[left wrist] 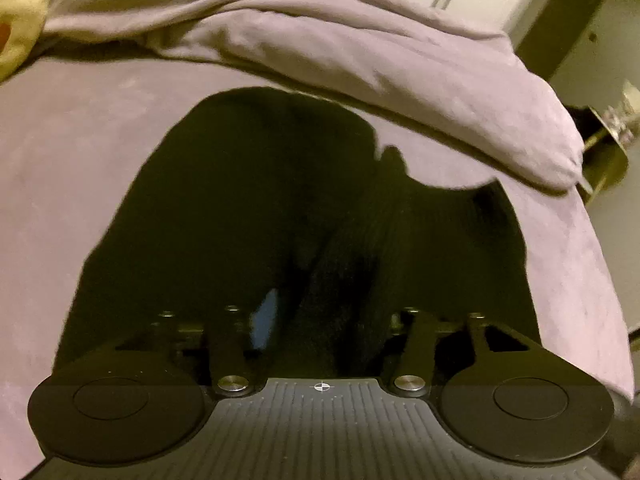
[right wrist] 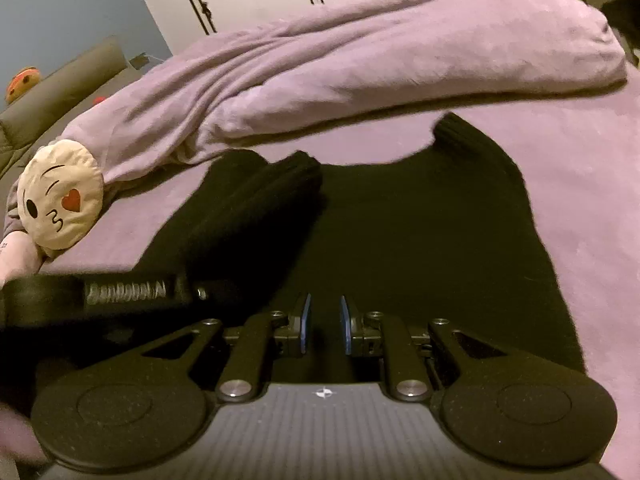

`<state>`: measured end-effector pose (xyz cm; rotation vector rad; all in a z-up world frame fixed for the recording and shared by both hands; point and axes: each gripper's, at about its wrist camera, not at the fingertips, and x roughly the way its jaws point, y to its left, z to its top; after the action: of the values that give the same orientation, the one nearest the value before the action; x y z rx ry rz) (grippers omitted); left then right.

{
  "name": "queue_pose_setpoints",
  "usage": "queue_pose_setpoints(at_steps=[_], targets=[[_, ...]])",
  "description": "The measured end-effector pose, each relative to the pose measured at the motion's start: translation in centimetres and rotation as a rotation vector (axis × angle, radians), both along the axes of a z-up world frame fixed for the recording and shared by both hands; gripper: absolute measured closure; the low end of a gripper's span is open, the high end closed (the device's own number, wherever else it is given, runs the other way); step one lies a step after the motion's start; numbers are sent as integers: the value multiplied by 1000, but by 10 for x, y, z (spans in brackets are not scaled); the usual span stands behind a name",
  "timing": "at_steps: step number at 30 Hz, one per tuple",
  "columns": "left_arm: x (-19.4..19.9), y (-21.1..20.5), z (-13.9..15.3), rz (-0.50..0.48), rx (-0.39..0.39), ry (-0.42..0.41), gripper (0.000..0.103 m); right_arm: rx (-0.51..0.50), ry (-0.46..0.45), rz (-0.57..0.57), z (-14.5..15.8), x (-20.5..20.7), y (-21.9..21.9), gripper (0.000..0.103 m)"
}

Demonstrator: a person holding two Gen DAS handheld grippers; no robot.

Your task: Fold small clothes

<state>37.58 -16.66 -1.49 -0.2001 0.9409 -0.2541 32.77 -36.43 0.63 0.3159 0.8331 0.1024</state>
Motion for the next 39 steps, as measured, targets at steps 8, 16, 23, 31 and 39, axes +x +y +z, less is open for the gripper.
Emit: queue_pose_setpoints(at_steps=[8, 16, 23, 31, 39], targets=[[-54, 60, 31, -53, -256, 100, 20, 70, 1, -36, 11, 7, -17, 80], [-62, 157, -8, 334, -229, 220, 18, 205, 0, 90, 18, 33, 19, 65], [-66, 159, -24, 337, -189, 220, 18, 350, 163, 120, -25, 77, 57, 40], [-59, 158, -9, 358, -229, 173, 17, 38, -10, 141, 19, 57, 61, 93], [-29, 127, -39, 265, -117, 182, 13, -59, 134, 59, -9, 47, 32, 103]])
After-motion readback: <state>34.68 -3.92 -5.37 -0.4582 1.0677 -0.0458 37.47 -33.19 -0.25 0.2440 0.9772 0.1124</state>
